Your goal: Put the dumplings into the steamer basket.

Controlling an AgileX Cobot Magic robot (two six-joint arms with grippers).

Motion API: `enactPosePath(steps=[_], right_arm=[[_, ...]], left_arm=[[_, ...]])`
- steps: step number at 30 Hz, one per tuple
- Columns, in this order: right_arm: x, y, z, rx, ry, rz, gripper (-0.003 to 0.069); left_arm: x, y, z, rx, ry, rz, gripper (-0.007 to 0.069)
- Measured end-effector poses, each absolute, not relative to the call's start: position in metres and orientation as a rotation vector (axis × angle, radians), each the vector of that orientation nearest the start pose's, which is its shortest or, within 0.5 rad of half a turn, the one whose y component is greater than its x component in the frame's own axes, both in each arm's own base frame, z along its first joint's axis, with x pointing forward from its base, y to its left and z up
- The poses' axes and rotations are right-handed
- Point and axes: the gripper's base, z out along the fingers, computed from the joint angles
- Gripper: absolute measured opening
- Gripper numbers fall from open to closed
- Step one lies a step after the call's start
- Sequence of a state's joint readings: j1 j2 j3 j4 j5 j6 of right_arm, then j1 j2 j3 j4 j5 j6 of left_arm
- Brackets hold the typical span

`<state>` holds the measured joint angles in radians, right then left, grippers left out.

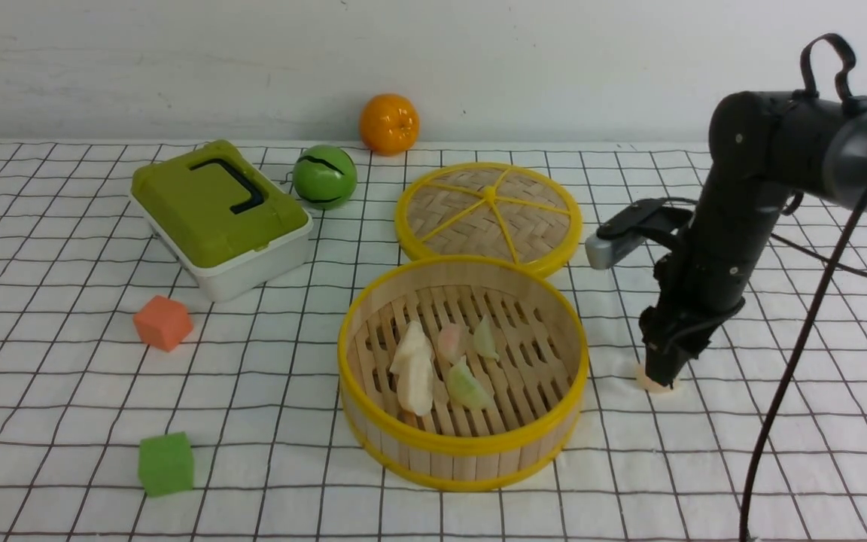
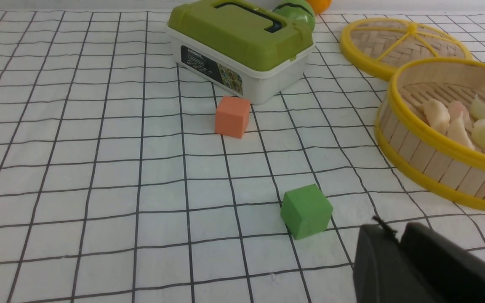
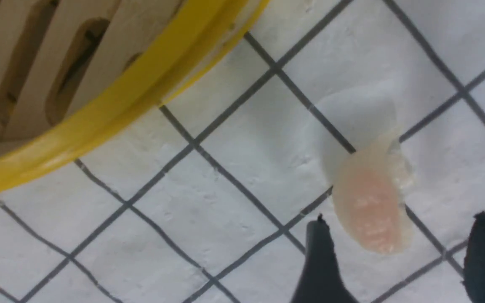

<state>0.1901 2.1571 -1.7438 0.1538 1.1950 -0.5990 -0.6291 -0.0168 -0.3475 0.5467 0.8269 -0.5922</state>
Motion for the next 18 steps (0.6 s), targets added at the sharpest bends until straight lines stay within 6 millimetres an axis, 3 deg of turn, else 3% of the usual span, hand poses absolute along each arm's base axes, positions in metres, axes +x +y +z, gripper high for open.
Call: enactPosePath(steps=[6, 12, 18], right_arm=[[0.427, 0.104, 0.174, -1.151, 2.863, 0.212, 0.0349], [0.426, 0.109, 0.173, -1.093, 2.888, 0.216, 0.0162], [0.426, 0.108, 0.173, -0.937, 2.953, 0.217, 0.0159]], left_arm=[[0.031, 0.020, 0.261, 0.125, 1.846, -0.214, 0.0074], [0.031, 0.020, 0.261, 0.125, 1.846, -0.214, 0.0076], [0.031, 0.020, 0.261, 0.125, 1.846, -0.214, 0.0076]])
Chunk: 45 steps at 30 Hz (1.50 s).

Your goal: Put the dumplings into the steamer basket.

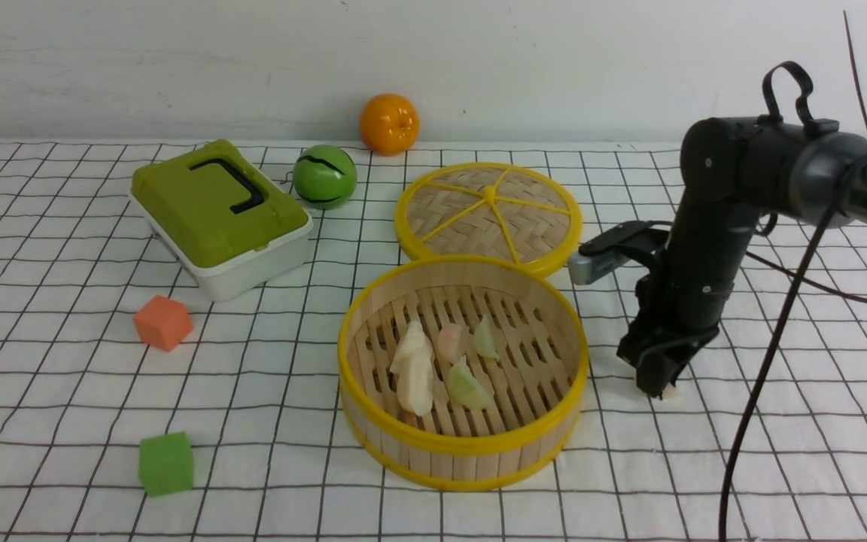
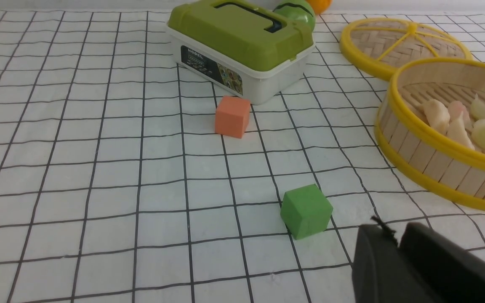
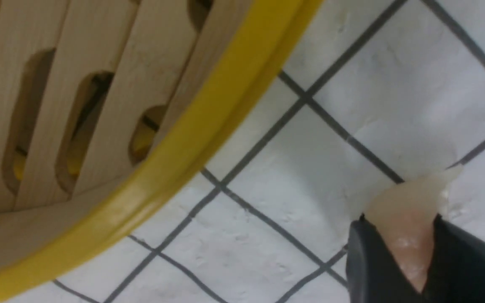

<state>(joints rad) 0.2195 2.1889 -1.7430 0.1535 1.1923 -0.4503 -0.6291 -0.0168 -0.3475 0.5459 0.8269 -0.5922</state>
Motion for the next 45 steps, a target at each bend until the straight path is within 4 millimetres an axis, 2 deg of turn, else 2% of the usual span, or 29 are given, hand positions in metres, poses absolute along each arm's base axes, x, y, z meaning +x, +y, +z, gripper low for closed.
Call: enactPosePath(steps=[6, 10, 13, 15, 16, 19, 20, 22, 23, 24, 27, 33, 39, 41, 45], right_arm=[[0.425, 0.107, 0.180, -0.852, 2.980, 0.207, 0.0159], [0.417, 0.106, 0.218, -0.804, 2.915, 0.206, 0.0159], [0.406, 0.108, 0.258, -0.729, 2.838, 0.267, 0.0159], [0.401, 0.111, 0.271, -0.696, 2.810, 0.324, 0.0159], [0.392, 0.119, 0.289, -0.672, 2.767, 0.401, 0.0159], [0.377, 0.150, 0.305, -0.713, 2.710, 0.555, 0.0159], [0.372, 0.167, 0.304, -0.754, 2.690, 0.591, 0.0159], [0.370, 0.184, 0.297, -0.798, 2.682, 0.603, 0.0159], [0.368, 0.186, 0.297, -0.806, 2.681, 0.604, 0.0159], [0.367, 0.205, 0.283, -0.856, 2.681, 0.603, 0.0159], [0.371, 0.222, 0.256, -0.908, 2.712, 0.535, 0.0159], [0.382, 0.222, 0.225, -0.818, 2.800, 0.419, 0.0159], [0.390, 0.223, 0.217, -0.687, 2.791, 0.410, 0.0160], [0.392, 0.222, 0.213, -0.662, 2.800, 0.390, 0.0185], [0.392, 0.222, 0.209, -0.637, 2.827, 0.388, 0.0293]], left_arm=[[0.031, 0.020, 0.261, 0.125, 1.846, -0.214, 0.0076], [0.031, 0.020, 0.261, 0.125, 1.847, -0.215, 0.0076], [0.031, 0.020, 0.261, 0.125, 1.848, -0.217, 0.0076], [0.031, 0.020, 0.261, 0.125, 1.848, -0.217, 0.0076], [0.031, 0.020, 0.261, 0.125, 1.848, -0.217, 0.0076], [0.031, 0.020, 0.261, 0.125, 1.848, -0.217, 0.0076], [0.031, 0.020, 0.261, 0.125, 1.848, -0.217, 0.0076], [0.031, 0.020, 0.261, 0.125, 1.848, -0.217, 0.0076], [0.031, 0.020, 0.261, 0.125, 1.848, -0.217, 0.0076], [0.031, 0.020, 0.261, 0.125, 1.848, -0.217, 0.0076], [0.031, 0.020, 0.261, 0.124, 1.849, -0.216, 0.0076], [0.031, 0.020, 0.261, 0.124, 1.851, -0.215, 0.0079], [0.031, 0.020, 0.261, 0.123, 1.854, -0.213, 0.0083], [0.031, 0.020, 0.261, 0.123, 1.854, -0.213, 0.0085], [0.031, 0.020, 0.261, 0.123, 1.854, -0.213, 0.0090]])
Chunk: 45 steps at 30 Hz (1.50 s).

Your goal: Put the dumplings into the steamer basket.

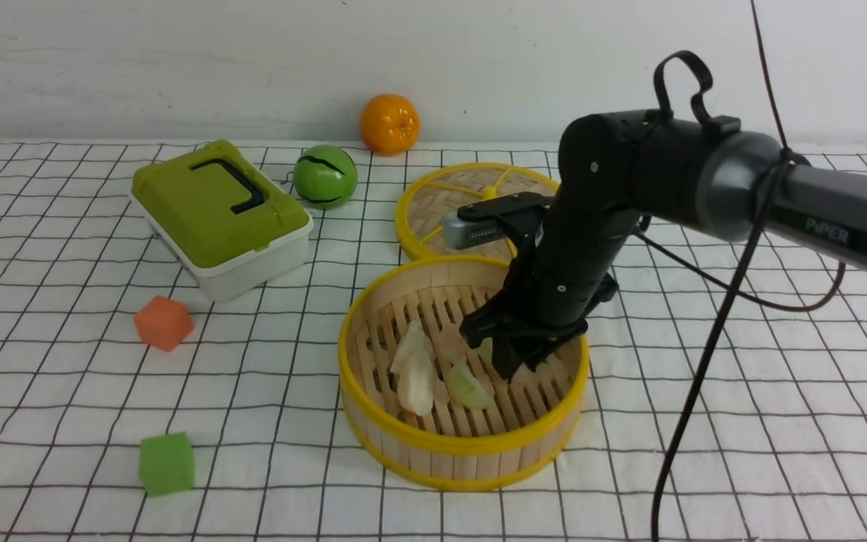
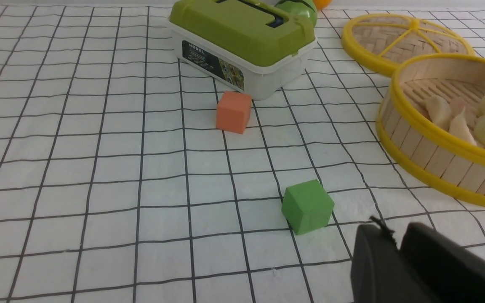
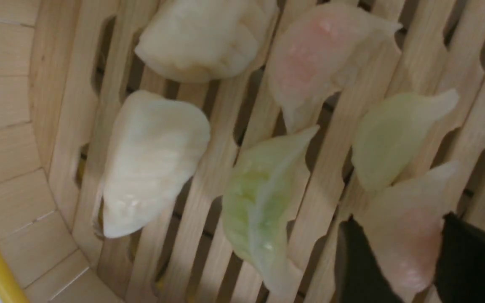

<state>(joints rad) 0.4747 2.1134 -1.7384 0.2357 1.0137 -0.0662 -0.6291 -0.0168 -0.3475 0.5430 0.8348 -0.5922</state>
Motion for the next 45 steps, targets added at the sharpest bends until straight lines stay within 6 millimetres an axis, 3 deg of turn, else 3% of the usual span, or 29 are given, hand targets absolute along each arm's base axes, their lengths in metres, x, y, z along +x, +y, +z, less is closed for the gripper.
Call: enactPosePath(steps=[4, 8, 24, 26, 30, 33, 35, 39, 40, 41, 42, 45], right_arm=[[0.390, 0.225, 0.209, -0.616, 2.843, 0.443, 0.0374], [0.388, 0.226, 0.209, -0.604, 2.863, 0.478, 0.0391], [0.379, 0.213, 0.238, -0.608, 2.865, 0.358, 0.0353], [0.377, 0.211, 0.247, -0.621, 2.854, 0.337, 0.0300], [0.376, 0.206, 0.277, -0.694, 2.809, 0.267, 0.0135], [0.375, 0.199, 0.315, -0.728, 2.683, 0.194, 0.0031], [0.364, 0.187, 0.358, -0.721, 2.562, 0.131, -0.0016], [0.320, 0.158, 0.434, -0.669, 2.374, 0.092, -0.0021], [0.320, 0.158, 0.433, -0.669, 2.374, 0.092, -0.0021], [0.302, 0.149, 0.451, -0.656, 2.333, 0.098, -0.0021], [0.297, 0.146, 0.453, -0.655, 2.331, 0.099, -0.0021], [0.292, 0.145, 0.439, -0.672, 2.384, 0.105, -0.0021]], left_arm=[[0.031, 0.021, 0.261, 0.122, 1.855, -0.212, 0.0090], [0.031, 0.021, 0.261, 0.122, 1.855, -0.212, 0.0090], [0.031, 0.020, 0.261, 0.123, 1.854, -0.213, 0.0093], [0.031, 0.020, 0.261, 0.123, 1.854, -0.213, 0.0093], [0.031, 0.020, 0.261, 0.123, 1.853, -0.213, 0.0093], [0.031, 0.020, 0.261, 0.123, 1.853, -0.213, 0.0093], [0.031, 0.020, 0.261, 0.123, 1.852, -0.214, 0.0093], [0.031, 0.020, 0.261, 0.124, 1.851, -0.215, 0.0093], [0.031, 0.020, 0.261, 0.124, 1.851, -0.215, 0.0093], [0.031, 0.020, 0.261, 0.124, 1.851, -0.215, 0.0093], [0.031, 0.020, 0.261, 0.124, 1.851, -0.215, 0.0093], [0.031, 0.020, 0.261, 0.124, 1.849, -0.216, 0.0093]])
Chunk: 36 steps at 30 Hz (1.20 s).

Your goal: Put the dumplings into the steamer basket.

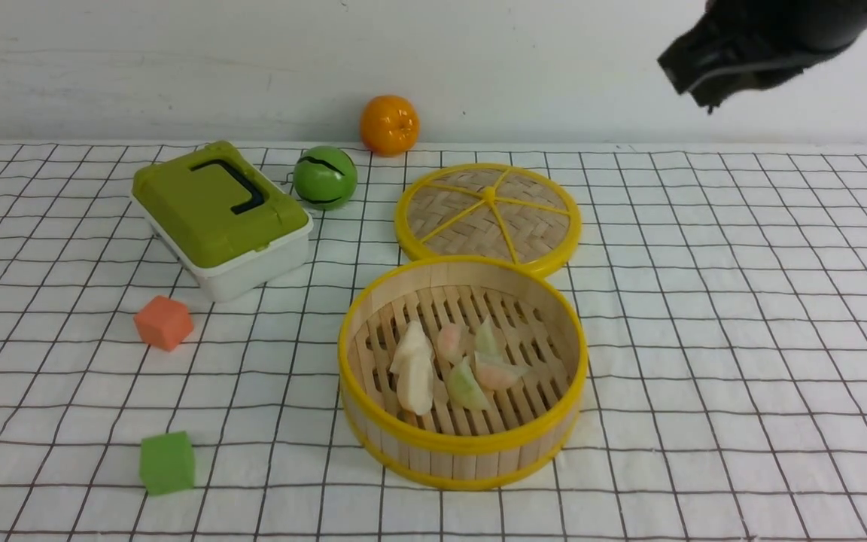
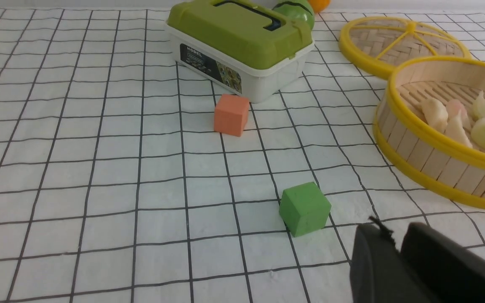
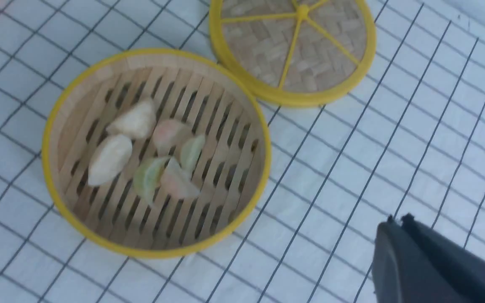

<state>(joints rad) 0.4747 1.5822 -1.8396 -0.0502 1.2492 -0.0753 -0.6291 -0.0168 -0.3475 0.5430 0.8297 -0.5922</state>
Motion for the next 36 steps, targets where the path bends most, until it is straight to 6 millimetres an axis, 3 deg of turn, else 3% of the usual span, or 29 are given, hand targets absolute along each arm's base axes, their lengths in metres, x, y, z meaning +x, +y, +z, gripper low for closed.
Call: enactPosePath(steps=[2, 3, 5, 6, 7, 11, 15, 18, 26, 36], right_arm=[[0.296, 0.150, 0.414, -0.694, 2.467, 0.127, -0.0021], [0.303, 0.158, 0.380, -0.719, 2.560, 0.177, -0.0021], [0.314, 0.169, 0.338, -0.748, 2.634, 0.252, -0.0020], [0.318, 0.173, 0.327, -0.753, 2.649, 0.265, -0.0020], [0.330, 0.182, 0.298, -0.748, 2.666, 0.317, -0.0020], [0.354, 0.201, 0.253, -0.671, 2.681, 0.438, -0.0019], [0.370, 0.208, 0.224, -0.635, 2.681, 0.450, -0.0018], [0.374, 0.207, 0.214, -0.646, 2.691, 0.416, -0.0015], [0.383, 0.209, 0.212, -0.615, 2.622, 0.405, -0.0011], [0.377, 0.210, 0.196, -0.625, 2.742, 0.442, -0.0005]], left_arm=[[0.031, 0.020, 0.261, 0.124, 1.849, -0.216, 0.0093], [0.031, 0.020, 0.261, 0.124, 1.849, -0.216, 0.0093], [0.031, 0.020, 0.261, 0.124, 1.849, -0.216, 0.0093], [0.031, 0.020, 0.261, 0.124, 1.849, -0.216, 0.0093], [0.031, 0.020, 0.261, 0.124, 1.849, -0.216, 0.0093], [0.031, 0.020, 0.261, 0.123, 1.853, -0.213, 0.0093], [0.031, 0.021, 0.260, 0.122, 1.857, -0.211, 0.0093], [0.031, 0.021, 0.260, 0.122, 1.857, -0.211, 0.0097], [0.031, 0.021, 0.260, 0.122, 1.857, -0.211, 0.0101], [0.031, 0.021, 0.260, 0.122, 1.857, -0.211, 0.0102]])
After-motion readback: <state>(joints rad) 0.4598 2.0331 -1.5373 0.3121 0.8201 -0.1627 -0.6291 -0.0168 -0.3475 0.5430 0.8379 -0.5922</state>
